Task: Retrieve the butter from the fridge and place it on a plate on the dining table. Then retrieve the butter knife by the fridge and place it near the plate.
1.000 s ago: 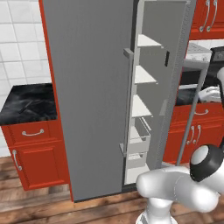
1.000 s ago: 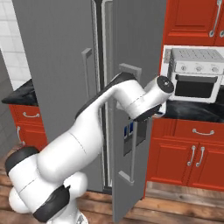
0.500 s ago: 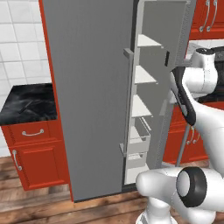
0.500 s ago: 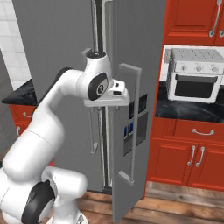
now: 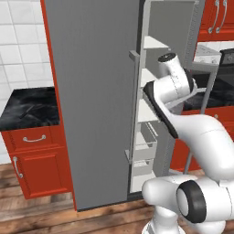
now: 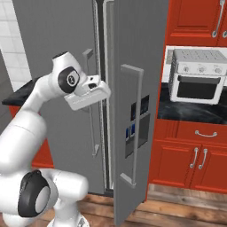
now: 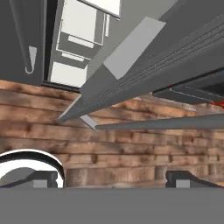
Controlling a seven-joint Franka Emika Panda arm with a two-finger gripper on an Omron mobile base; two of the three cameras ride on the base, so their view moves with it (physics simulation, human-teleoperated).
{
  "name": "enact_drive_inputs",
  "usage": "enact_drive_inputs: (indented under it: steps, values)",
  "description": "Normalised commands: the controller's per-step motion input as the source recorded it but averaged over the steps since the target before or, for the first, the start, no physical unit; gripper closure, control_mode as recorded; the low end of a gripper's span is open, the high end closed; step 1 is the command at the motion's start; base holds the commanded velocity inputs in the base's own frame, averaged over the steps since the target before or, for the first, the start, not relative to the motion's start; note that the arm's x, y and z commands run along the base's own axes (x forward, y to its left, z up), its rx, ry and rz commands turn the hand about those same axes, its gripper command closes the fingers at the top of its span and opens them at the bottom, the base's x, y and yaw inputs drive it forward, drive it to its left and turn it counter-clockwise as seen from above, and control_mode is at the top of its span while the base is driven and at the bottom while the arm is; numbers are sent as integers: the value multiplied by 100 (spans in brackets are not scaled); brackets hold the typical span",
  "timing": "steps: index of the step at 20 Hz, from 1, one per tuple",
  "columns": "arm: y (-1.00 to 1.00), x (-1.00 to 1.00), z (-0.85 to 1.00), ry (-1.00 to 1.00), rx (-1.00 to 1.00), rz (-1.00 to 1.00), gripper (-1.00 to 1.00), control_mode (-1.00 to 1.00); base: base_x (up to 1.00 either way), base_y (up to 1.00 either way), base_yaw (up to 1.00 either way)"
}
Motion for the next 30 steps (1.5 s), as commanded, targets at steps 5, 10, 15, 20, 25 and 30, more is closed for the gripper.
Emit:
enact_drive_inputs:
  steps: [5, 10, 15, 20, 25, 30]
  values:
    - [2, 34, -20, -5, -20, 16, -100, -100, 0, 0, 0]
    - [21, 25, -1, 0, -10, 7, -100, -100, 0, 0, 0]
    - [4, 25, 0, 0, -3, 6, -100, -100, 0, 0, 0]
    - [0, 49, -19, -1, -1, 11, -100, -100, 0, 0, 0]
    - [0, 34, -13, 0, 0, 7, -100, -100, 0, 0, 0]
    - [-28, 22, -10, 0, 0, 5, -100, -100, 0, 0, 0]
